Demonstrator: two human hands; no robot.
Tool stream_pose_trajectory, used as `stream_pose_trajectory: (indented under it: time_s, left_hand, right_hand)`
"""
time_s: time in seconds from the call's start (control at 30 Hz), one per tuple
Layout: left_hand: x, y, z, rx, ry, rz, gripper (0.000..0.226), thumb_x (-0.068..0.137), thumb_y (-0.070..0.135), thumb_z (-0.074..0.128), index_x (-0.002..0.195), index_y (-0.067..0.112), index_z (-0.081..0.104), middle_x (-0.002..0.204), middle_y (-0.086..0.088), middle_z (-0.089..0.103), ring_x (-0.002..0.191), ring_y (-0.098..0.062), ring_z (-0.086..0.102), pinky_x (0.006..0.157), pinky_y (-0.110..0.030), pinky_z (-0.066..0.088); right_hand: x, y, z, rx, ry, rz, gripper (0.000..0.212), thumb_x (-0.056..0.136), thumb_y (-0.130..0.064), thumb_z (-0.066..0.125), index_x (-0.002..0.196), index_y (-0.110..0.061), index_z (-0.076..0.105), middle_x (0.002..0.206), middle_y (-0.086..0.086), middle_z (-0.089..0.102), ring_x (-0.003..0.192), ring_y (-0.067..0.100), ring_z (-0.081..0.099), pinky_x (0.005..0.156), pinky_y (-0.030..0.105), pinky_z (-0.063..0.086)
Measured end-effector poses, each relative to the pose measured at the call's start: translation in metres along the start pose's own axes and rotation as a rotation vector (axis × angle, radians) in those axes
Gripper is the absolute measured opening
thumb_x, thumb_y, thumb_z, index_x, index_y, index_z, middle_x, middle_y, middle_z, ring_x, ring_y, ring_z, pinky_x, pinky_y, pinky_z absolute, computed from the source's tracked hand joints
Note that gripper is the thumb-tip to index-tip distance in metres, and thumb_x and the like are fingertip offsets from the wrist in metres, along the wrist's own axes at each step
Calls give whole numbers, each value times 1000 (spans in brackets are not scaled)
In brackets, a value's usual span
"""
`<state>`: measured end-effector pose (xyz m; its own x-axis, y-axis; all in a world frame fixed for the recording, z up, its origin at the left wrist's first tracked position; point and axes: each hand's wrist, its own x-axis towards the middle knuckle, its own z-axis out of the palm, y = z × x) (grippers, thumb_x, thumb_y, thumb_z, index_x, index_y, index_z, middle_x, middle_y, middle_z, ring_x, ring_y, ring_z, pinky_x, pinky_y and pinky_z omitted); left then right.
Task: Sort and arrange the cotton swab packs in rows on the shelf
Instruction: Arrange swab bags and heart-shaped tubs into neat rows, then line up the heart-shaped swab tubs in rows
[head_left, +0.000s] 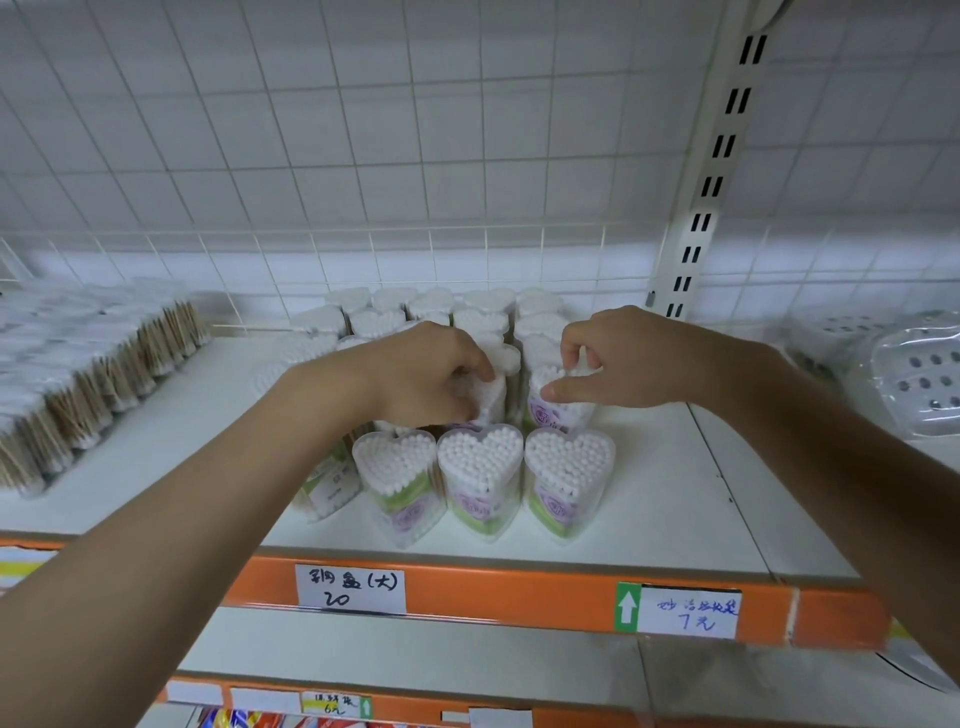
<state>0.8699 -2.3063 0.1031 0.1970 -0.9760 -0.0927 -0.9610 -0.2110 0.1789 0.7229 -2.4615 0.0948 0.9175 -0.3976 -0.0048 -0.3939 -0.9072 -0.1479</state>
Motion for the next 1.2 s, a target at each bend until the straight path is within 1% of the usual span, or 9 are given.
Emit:
stream_pose_trajectory:
  time_s: [0.17, 0.3, 0.37, 0.47, 0.53, 0.63, 0.73, 1.07, 1.2]
  left_hand:
    - [0, -1, 2, -13, 15, -10, 40, 88, 30, 56, 127, 18, 55, 126, 2, 54, 108, -11, 49, 91, -22, 38]
    - [0, -2, 3, -30, 14, 9, 37, 90, 27, 56, 126, 22, 56, 122, 5, 58, 88, -1, 42, 75, -11, 29]
    - [1, -3, 3, -34, 29, 8, 35, 89, 31, 56, 123, 24, 58, 120, 7, 59, 86, -1, 42, 75, -12, 29]
    - [2, 0, 4, -44, 82, -8, 38, 83, 43, 59, 114, 22, 63, 95, 13, 59, 82, -6, 48, 74, -18, 33]
    - [3, 3, 7, -34, 115, 1, 36, 81, 39, 62, 112, 20, 63, 79, 17, 53, 85, -11, 53, 72, -20, 35]
    - [3, 4, 9, -33, 112, 2, 38, 82, 32, 63, 119, 21, 60, 103, 5, 63, 93, -12, 53, 78, -24, 42]
    - [2, 3, 8, -63, 70, -5, 44, 81, 30, 64, 124, 24, 56, 118, 2, 60, 101, -11, 54, 85, -26, 45]
    - [-3, 2, 5, -99, 4, 17, 48, 80, 35, 65, 126, 29, 53, 126, 7, 54, 111, -9, 50, 93, -30, 44]
    - [0, -2, 1, -137, 14, 50, 38, 83, 40, 59, 120, 30, 57, 116, 10, 58, 103, -7, 54, 89, -27, 46]
  right_hand:
    - [0, -2, 4, 4, 9, -23, 45, 79, -59, 58, 101, -20, 56, 94, 0, 55, 84, 15, 52, 66, 27, 39]
    - [-2, -4, 6, 2, 5, -25, 44, 78, -60, 57, 99, -21, 55, 88, -6, 49, 84, 15, 51, 63, 25, 36]
    - [-2, -5, 6, 4, 7, -24, 43, 79, -58, 58, 99, -20, 54, 90, -5, 48, 86, 15, 52, 65, 25, 37]
    - [-3, -7, 6, 19, 6, -29, 39, 80, -55, 60, 97, -20, 54, 92, -4, 49, 87, 16, 52, 64, 25, 35]
    - [-4, -9, 5, 21, 6, -34, 38, 79, -53, 61, 95, -19, 54, 92, -3, 52, 87, 17, 52, 64, 26, 36]
    - [-6, -12, 4, 33, 10, -38, 40, 78, -53, 62, 95, -18, 57, 93, -1, 57, 87, 17, 54, 67, 28, 39]
    - [-8, -13, 4, 42, -7, -41, 41, 76, -56, 61, 94, -19, 57, 94, 1, 60, 88, 19, 56, 69, 30, 42]
    - [-13, -17, 1, 25, -56, -35, 40, 77, -55, 61, 96, -20, 56, 96, 2, 60, 88, 18, 57, 78, 34, 46]
    - [-14, -18, -3, 21, -89, -28, 39, 78, -56, 59, 99, -22, 57, 98, 1, 61, 89, 16, 57, 80, 33, 47]
